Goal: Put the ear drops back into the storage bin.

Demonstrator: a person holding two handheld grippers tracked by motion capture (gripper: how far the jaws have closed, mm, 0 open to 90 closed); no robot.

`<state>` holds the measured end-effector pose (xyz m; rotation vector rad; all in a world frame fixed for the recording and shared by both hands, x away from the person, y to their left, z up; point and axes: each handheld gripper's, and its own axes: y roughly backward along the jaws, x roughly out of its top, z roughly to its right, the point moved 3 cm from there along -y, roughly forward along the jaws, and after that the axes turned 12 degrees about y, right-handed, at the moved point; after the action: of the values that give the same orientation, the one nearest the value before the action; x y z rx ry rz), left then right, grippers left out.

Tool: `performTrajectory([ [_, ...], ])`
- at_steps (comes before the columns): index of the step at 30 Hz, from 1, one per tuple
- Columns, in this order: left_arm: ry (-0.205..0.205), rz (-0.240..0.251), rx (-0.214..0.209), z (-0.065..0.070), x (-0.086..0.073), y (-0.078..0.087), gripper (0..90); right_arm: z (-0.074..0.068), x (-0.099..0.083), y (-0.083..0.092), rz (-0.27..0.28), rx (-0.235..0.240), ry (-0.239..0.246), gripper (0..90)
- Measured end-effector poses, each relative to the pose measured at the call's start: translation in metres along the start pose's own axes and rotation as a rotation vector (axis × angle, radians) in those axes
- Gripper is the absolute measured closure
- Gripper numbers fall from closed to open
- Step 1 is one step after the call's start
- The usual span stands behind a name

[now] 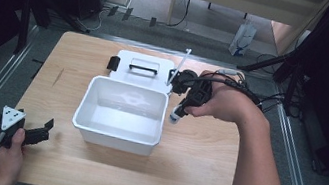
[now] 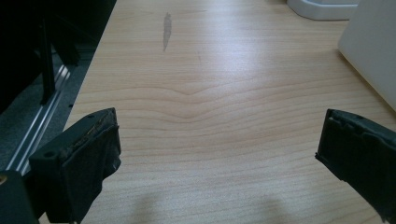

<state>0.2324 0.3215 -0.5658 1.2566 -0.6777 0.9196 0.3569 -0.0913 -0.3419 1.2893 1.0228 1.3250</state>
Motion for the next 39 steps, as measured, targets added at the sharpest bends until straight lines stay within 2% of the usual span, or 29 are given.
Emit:
performTrajectory([
  [12, -0.001, -0.001, -0.001, 0.0, 0.0, 0.0, 0.3, -0.001, 0.028, 0.003, 0.008, 0.0, 0.037, 72.2],
  [23, 0.0, -0.005, 0.002, 0.0, 0.0, 0.0, 0.3, -0.001, 0.04, -0.008, -0.006, 0.003, 0.06, 72.2],
  [36, -0.002, -0.01, 0.001, 0.0, 0.0, -0.001, 0.3, 0.0, 0.047, -0.043, -0.064, 0.007, 0.103, 72.1],
  [37, -0.001, -0.01, 0.001, 0.0, 0.0, -0.001, 0.3, -0.001, 0.047, -0.045, -0.074, 0.006, 0.091, 72.1],
  [39, -0.001, -0.01, 0.0, 0.0, 0.0, -0.001, 0.3, -0.001, 0.047, -0.049, -0.08, 0.003, 0.099, 72.1],
])
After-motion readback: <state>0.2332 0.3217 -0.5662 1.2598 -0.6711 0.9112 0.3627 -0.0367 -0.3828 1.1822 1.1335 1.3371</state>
